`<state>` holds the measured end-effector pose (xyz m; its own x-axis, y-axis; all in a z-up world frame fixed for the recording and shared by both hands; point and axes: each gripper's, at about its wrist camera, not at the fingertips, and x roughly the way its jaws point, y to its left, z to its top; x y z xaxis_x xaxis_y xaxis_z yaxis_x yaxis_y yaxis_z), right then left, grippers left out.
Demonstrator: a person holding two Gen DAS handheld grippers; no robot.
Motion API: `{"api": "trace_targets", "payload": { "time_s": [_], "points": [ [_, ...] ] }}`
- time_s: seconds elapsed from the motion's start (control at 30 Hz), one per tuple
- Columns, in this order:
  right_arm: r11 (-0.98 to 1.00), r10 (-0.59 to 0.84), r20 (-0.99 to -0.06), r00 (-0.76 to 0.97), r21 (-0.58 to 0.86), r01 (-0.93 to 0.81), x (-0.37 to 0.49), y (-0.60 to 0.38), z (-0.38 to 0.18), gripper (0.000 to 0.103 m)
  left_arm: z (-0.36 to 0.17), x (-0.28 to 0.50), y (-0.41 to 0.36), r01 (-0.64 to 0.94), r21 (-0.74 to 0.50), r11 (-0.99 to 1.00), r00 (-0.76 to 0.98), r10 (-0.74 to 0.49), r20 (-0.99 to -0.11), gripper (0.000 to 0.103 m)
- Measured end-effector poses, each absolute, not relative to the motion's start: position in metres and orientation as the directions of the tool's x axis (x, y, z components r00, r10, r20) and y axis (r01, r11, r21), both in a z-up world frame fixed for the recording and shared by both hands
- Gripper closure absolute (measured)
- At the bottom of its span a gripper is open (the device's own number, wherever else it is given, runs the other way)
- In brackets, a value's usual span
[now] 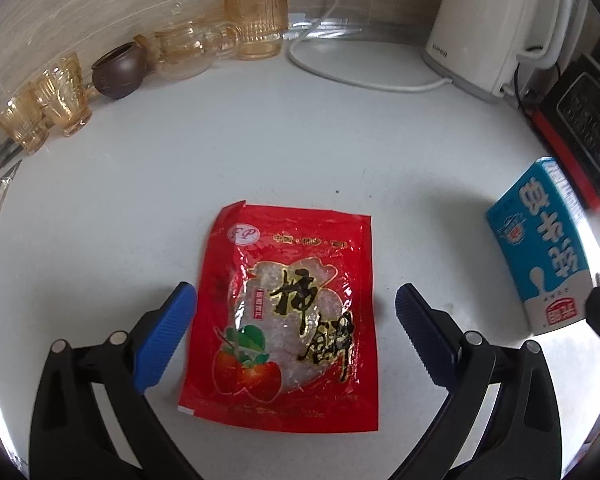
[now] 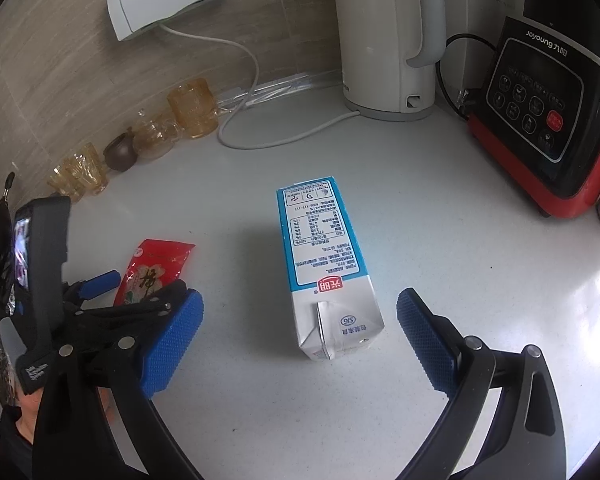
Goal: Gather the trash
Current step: 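Grasp the red snack bag with the left tool while the right tool grasps the milk carton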
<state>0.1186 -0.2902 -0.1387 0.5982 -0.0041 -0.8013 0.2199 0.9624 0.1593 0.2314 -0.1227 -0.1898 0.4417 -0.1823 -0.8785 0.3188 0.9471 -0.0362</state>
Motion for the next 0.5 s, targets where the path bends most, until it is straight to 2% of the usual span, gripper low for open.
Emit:
{"api": "trace_targets", "payload": {
  "time_s": [0.03, 0.1, 0.17, 0.2, 0.23, 0.27, 0.4, 0.5],
  "points": [
    [0.962, -0.004, -0.801, 0.599, 0.160, 0.221, 0.1184, -0.2906, -0.1388, 0.006, -0.1912, 0.2315, -0.1227, 0.316, -0.037, 0.948, 0.439, -0.181, -0.880, 0.009],
    [0.962, -0.005, -0.800, 0.600, 0.160, 0.221, 0.1178, -0.2918, -0.1385, 0.006, -0.1905, 0.2305, -0.1220, 0.312, -0.024, 0.950, 0.458, -0.172, -0.872, 0.023],
    [0.961, -0.006, -0.799, 0.601, 0.161, 0.224, 0.1170, -0.2932, -0.1389, 0.006, -0.1865, 0.2294, -0.1229, 0.329, -0.024, 0.944, 0.466, -0.185, -0.865, 0.048],
    [0.961, -0.006, -0.799, 0.601, 0.162, 0.226, 0.1164, -0.2936, -0.1393, 0.006, -0.1850, 0.2299, -0.1249, 0.343, -0.026, 0.939, 0.461, -0.192, -0.867, 0.058],
    [0.960, -0.006, -0.800, 0.600, 0.163, 0.227, 0.1162, -0.2941, -0.1396, 0.006, -0.1839, 0.2305, -0.1266, 0.354, -0.033, 0.935, 0.453, -0.203, -0.868, 0.063],
    [0.960, -0.007, -0.800, 0.600, 0.163, 0.229, 0.1161, -0.2944, -0.1400, 0.006, -0.1831, 0.2310, -0.1273, 0.362, -0.039, 0.931, 0.449, -0.212, -0.868, 0.074],
    [0.961, -0.004, -0.800, 0.600, 0.163, 0.224, 0.1156, -0.2930, -0.1397, 0.006, -0.1828, 0.2313, -0.1296, 0.365, -0.024, 0.931, 0.458, -0.202, -0.866, 0.086],
    [0.962, -0.005, -0.801, 0.598, 0.159, 0.220, 0.1160, -0.2918, -0.1396, 0.006, -0.1822, 0.2306, -0.1309, 0.369, -0.016, 0.929, 0.459, -0.197, -0.866, 0.088]
  ]
}}
